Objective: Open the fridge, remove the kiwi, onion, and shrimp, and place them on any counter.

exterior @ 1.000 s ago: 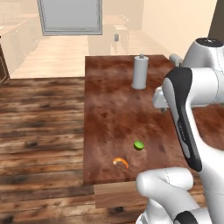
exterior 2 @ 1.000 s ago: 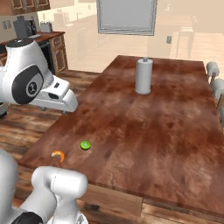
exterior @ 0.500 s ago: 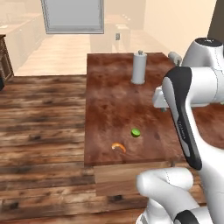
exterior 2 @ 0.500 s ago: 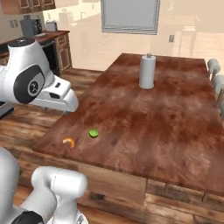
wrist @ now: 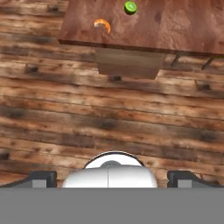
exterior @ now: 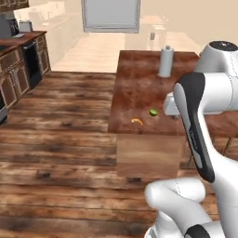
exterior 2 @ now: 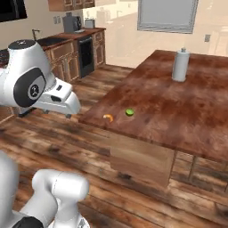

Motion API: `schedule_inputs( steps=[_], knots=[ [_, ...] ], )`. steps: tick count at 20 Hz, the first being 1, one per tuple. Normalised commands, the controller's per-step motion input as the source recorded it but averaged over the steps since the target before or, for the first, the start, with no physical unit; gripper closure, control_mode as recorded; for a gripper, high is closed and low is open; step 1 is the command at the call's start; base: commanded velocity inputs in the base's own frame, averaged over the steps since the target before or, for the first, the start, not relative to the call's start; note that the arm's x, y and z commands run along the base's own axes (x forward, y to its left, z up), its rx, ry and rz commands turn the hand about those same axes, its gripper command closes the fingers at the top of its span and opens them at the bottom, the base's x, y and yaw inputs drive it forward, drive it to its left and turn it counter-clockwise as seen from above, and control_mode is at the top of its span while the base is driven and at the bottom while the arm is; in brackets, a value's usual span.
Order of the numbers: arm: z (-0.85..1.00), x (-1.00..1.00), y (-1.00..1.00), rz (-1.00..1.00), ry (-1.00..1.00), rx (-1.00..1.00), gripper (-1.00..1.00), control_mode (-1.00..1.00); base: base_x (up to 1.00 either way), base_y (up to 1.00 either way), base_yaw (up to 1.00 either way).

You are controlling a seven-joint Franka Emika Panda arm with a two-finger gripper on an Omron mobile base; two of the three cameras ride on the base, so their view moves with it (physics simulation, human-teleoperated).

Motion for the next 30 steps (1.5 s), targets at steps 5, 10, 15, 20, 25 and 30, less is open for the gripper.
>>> schedule_inputs(
  steps=[5,10,15,20,25,30],
  knots=[
    [0.00,0.00,0.00,0.00,0.00,0.00,-1.00,1.00,-0.56,0.14,0.74],
    [0.00,0.00,0.00,0.00,0.00,0.00,-1.00,1.00,-0.25,0.09,1.00],
    [0.00,0.00,0.00,0.00,0.00,0.00,-1.00,1.00,-0.16,0.04,1.00],
    [0.00,0.00,0.00,0.00,0.00,0.00,-1.00,1.00,-0.11,0.11,1.00],
    [0.00,0.00,0.00,0.00,0.00,0.00,-1.00,1.00,0.02,0.35,0.78],
    [0.00,0.00,0.00,0.00,0.00,0.00,-1.00,1.00,0.46,0.10,0.09]
  ],
)
